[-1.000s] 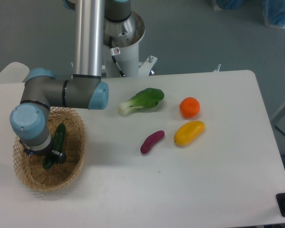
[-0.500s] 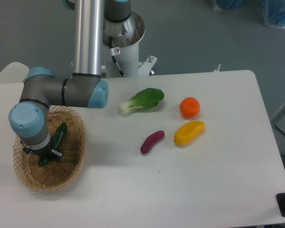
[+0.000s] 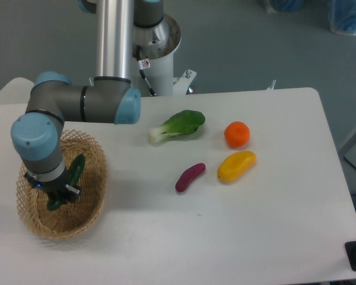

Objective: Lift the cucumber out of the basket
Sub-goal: 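Lift the held cucumber out of the basket and carry it away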

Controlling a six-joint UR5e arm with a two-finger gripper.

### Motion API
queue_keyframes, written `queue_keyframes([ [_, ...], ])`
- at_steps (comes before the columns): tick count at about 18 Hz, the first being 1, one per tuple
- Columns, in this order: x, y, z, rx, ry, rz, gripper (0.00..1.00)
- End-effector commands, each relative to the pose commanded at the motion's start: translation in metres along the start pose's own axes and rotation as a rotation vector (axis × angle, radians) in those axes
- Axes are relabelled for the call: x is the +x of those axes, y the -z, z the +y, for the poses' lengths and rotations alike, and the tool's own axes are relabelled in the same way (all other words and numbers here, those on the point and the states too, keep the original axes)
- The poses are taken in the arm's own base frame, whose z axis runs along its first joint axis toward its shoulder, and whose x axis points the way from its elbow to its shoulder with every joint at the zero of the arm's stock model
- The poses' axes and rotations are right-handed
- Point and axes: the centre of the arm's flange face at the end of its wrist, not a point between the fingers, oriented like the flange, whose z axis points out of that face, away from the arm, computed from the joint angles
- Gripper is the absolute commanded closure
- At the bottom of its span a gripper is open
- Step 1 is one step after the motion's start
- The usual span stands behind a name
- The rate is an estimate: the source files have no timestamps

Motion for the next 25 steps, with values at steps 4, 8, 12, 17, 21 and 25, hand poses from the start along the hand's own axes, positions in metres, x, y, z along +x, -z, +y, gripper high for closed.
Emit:
queue_keyframes([
  [4, -0.034, 0.016, -0.006, 0.031, -0.012, -0.016, 0.79],
  [8, -0.079, 0.022, 0.004, 0.031, -0.074, -0.032, 0.79],
  [12, -0.143, 0.031, 0.023, -0.022, -0.176, -0.035, 0.79],
  [17, -0.212, 0.04, 0.048, -0.034, -0.314, -0.045, 0.78],
  [21, -0.255, 0.04, 0.056, -0.074, -0.47, -0.08, 0.79],
  [25, -0.298, 0.029, 0.06, -0.089, -0.584, -0.081, 0.81],
])
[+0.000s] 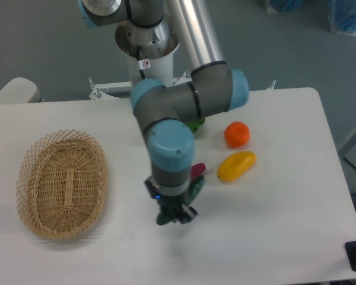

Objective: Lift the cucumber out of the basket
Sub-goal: 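Lift the held cucumber out of the basket and carry it away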

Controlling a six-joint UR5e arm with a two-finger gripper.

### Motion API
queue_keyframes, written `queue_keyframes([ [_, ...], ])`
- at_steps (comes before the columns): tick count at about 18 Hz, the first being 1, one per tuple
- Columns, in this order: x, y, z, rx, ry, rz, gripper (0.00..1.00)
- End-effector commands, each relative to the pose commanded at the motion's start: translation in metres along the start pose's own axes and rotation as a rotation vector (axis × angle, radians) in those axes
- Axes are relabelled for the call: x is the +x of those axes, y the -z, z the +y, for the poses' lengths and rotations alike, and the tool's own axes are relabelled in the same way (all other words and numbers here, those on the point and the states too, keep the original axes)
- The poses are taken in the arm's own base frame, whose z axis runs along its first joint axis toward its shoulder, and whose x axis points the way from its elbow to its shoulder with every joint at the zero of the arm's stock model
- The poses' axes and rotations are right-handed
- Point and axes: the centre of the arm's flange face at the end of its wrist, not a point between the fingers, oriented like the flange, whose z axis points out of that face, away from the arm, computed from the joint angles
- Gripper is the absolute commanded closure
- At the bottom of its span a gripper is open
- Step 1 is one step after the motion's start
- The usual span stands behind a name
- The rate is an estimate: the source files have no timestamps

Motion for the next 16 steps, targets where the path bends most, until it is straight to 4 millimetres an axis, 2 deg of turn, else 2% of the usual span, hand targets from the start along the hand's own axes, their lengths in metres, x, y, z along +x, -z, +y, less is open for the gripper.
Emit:
queue_keyframes([
  [3, -0.01, -0.007, 0.009, -0.002, -0.051, 0.002, 0.82],
  [8, -0.035, -0.02, 0.01, -0.035, -0.167, 0.016, 0.82],
  [16, -0.046, -0.031, 0.032, -0.037, -0.221, 0.024, 0.82],
])
